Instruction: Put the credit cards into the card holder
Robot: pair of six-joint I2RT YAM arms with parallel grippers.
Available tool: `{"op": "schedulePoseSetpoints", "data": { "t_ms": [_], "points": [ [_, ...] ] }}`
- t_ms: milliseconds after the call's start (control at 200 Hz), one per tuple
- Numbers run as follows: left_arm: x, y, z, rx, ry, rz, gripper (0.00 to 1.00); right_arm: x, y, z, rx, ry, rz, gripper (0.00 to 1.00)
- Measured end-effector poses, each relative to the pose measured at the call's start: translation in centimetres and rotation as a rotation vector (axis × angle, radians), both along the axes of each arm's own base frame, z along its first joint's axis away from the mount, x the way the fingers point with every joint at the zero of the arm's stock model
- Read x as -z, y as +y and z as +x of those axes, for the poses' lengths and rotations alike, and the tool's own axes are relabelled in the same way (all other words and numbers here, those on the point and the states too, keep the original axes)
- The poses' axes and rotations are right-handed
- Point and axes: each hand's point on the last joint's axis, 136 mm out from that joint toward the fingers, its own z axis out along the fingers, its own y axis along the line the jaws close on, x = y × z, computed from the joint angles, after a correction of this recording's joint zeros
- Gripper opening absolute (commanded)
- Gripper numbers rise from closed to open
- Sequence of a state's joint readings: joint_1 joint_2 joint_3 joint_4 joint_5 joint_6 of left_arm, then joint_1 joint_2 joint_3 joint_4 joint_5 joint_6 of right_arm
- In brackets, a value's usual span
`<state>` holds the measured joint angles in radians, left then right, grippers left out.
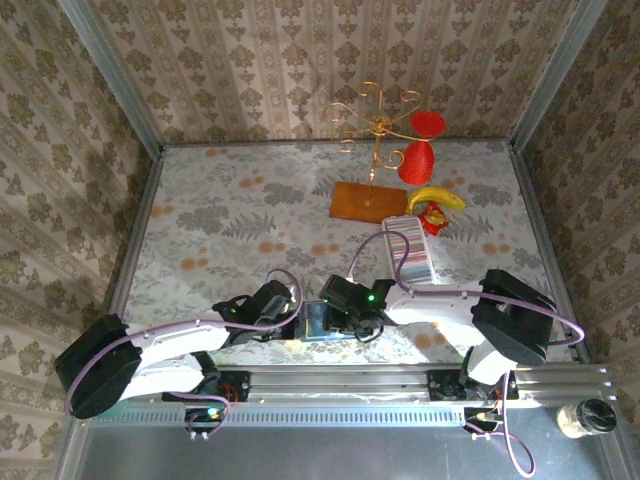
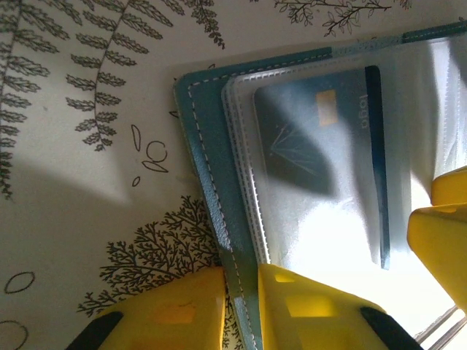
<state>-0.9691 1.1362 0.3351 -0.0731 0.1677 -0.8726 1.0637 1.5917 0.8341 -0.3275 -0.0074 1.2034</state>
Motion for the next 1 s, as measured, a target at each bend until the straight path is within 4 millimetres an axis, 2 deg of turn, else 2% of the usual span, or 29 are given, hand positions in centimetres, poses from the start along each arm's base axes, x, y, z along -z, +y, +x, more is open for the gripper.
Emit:
{"op": "schedulePoseSetpoints", "data": {
  "t_ms": [160, 345, 765, 860, 1000],
  "points": [
    [0.1, 0.0, 0.0, -0.011, 0.001, -0.007, 0.19, -0.4, 1.5, 0.6, 0.041, -0.021, 0.086, 0.53],
    [-0.1, 0.1, 0.0, -0.022, -0.003, -0.014, 0.18, -0.6, 1.8, 0.7, 0.084, -0.024, 0.127, 0.52],
    [-0.1, 0.6, -0.7, -0.032, -0.014, -0.056, 0.18, -3.4, 3.3, 1.2, 0.135, -0.087, 0.26, 0.52],
    [-0.1, 0.7, -0.7, -0.04, -0.016, -0.07, 0.17, -3.3, 3.9, 1.4, 0.144, -0.088, 0.281, 0.52],
    [-0.1, 1.0, -0.9, -0.052, -0.018, -0.088, 0.17, -2.1, 4.6, 1.3, 0.138, -0.08, 0.273, 0.52]
  ]
}}
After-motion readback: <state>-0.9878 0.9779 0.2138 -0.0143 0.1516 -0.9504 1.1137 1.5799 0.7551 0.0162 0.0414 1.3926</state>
